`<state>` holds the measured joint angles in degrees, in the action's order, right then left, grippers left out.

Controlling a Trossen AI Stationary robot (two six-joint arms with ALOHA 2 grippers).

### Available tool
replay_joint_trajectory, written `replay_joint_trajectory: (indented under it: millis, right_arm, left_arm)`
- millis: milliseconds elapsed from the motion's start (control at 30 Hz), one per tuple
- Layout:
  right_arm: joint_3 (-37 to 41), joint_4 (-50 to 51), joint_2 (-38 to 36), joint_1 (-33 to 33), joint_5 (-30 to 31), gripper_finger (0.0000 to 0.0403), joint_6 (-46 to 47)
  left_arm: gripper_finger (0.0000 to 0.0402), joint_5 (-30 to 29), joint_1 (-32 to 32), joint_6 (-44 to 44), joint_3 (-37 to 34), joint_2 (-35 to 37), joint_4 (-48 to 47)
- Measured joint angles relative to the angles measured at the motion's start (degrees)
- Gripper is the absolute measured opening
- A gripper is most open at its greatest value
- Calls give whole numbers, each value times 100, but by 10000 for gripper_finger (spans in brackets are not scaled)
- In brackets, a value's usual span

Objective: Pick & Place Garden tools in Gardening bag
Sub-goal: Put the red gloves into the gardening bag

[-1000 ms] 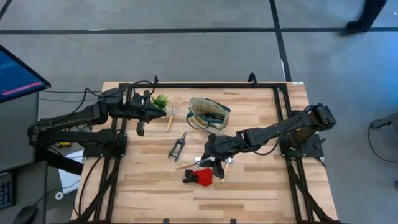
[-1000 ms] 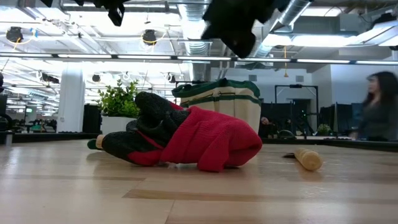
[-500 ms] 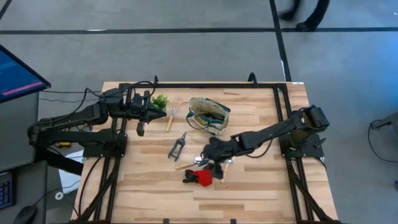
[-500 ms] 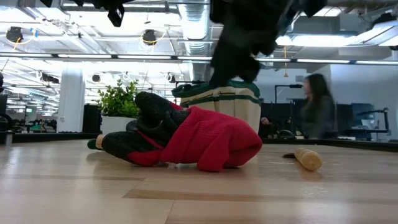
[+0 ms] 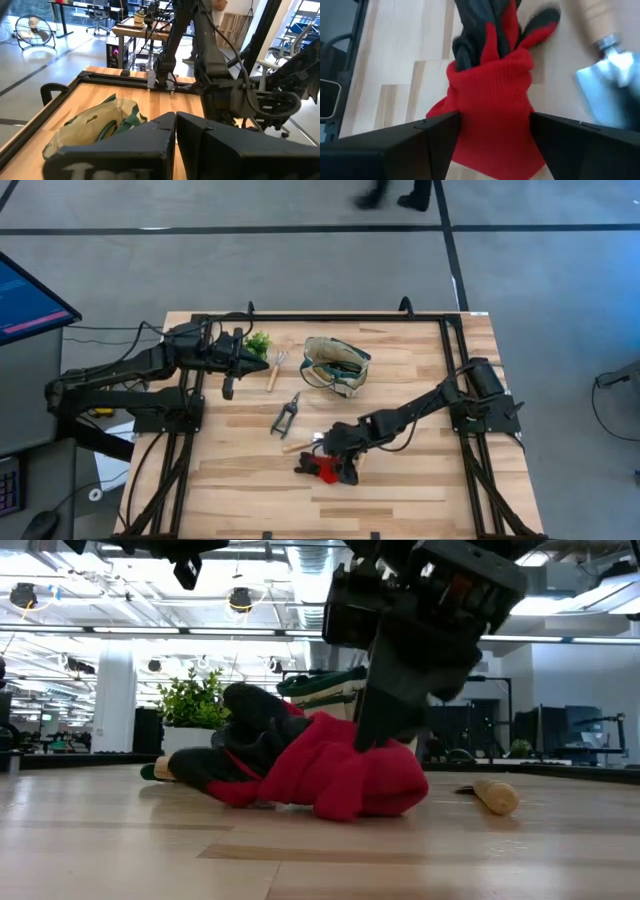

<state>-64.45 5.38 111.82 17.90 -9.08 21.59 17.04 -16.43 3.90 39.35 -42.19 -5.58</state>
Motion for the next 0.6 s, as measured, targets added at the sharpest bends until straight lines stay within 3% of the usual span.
replay_joint_trajectory:
  millis: [267,600]
  right_arm:
    - [-9,-108,95,80,4,218,150]
    - [-4,-104,69,38,-6,109,233]
  left_arm:
    - [3,0,0,0,0,2,1]
    - [3,-1,0,0,0,2,1]
